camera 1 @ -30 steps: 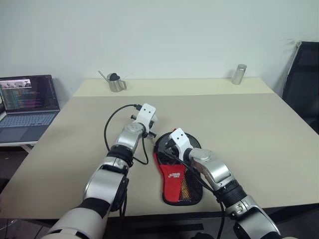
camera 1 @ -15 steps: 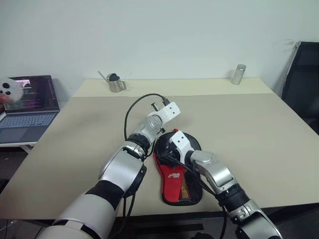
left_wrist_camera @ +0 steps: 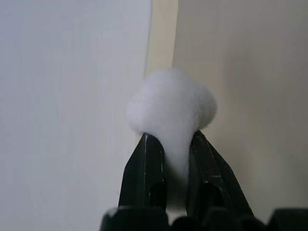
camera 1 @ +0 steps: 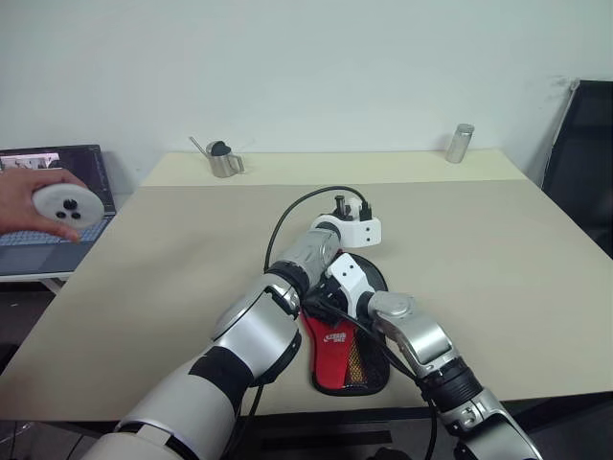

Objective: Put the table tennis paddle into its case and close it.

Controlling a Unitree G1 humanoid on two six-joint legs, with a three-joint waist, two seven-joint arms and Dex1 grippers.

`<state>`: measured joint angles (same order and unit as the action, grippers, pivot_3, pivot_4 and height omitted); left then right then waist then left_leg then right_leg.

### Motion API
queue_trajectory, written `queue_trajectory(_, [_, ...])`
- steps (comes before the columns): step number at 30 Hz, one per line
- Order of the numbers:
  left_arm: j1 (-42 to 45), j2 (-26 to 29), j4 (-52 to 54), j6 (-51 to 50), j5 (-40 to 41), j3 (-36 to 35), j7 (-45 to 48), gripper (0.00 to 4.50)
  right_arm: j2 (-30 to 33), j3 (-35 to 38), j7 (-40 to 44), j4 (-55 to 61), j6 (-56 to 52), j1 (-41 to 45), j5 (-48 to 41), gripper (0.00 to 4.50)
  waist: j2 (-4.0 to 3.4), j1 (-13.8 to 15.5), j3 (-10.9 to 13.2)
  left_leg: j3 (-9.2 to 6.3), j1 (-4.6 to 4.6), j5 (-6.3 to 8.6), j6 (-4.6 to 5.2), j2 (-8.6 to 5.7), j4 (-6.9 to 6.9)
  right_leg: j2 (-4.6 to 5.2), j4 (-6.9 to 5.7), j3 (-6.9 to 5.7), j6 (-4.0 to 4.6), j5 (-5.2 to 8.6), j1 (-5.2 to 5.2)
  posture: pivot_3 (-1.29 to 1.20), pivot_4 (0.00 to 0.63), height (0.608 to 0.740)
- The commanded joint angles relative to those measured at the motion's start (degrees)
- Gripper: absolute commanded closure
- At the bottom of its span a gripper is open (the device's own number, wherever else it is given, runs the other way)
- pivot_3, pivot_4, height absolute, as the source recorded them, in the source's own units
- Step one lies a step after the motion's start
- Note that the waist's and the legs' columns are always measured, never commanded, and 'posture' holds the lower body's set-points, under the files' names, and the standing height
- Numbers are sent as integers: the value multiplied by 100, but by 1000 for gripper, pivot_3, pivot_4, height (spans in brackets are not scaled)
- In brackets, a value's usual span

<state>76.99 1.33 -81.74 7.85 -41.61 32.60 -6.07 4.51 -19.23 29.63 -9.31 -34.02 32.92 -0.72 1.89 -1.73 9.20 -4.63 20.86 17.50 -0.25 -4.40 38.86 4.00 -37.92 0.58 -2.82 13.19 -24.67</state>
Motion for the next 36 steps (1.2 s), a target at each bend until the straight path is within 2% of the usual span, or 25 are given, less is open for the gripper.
queue_trajectory(1, [187, -532, 257, 476, -292, 318, -289, 4313, -143, -194, 18, -309, -410, -143, 1, 0, -1, 3, -1, 0, 0, 0, 0, 0, 0, 0, 1, -1, 0, 0, 1, 0, 150, 740])
queue_trajectory(6, [0, -723, 240, 650, -431, 481, -17, 4313, -195, -186, -2, -306, -428, -148, 11, 0, -16, 6, -13, -4, -9, 1, 1, 1, 0, 0, 6, -10, -2, 2, 18, 0, 150, 740])
queue_trajectory(10, [-235, -749, 200, 562, -212, 278, 924, 4313, -206, -168, 3, -310, -429, -162, 9, 0, -28, 5, -33, -9, -20, 2, 3, 1, 0, -1, 13, -17, -5, 3, 36, 0, 150, 740])
queue_trajectory(15, [-498, -622, 219, 627, -58, 140, 1842, 2596, -230, -136, 27, -388, -409, -124, 6, 0, -44, 2, -66, -10, -46, 11, 20, 2, -2, -9, 15, -19, -8, 5, 59, 0, 150, 740])
queue_trajectory(20, [-502, -517, 261, 663, -62, 139, 1822, 840, -251, -128, 66, -493, -350, -66, 14, 0, -43, 2, -94, -14, -54, 13, 23, 1, -1, -17, 13, -19, -9, 6, 67, 0, 150, 740])
queue_trajectory(22, [-476, -460, 268, 677, -21, 94, 1827, 215, -253, -128, 93, -538, -319, -40, 24, 0, -42, 2, -100, -13, -55, 13, 23, 2, -1, -18, 13, -17, -9, 6, 68, 0, 150, 740])
queue_trajectory(23, [-447, -407, 276, 710, 12, 58, 1832, 63, -251, -124, 107, -564, -301, -27, 27, 0, -42, 1, -100, -13, -59, 13, 23, 2, -2, -18, 12, -17, -9, 6, 69, 0, 150, 740])
queue_trajectory(36, [-224, 247, 383, 1288, 65, -99, 1636, 63, -249, -81, 193, -793, -157, 42, 47, 0, -43, -24, -90, -13, -84, 14, 23, 6, -8, -20, 12, -10, -10, 6, 86, 0, 150, 740])
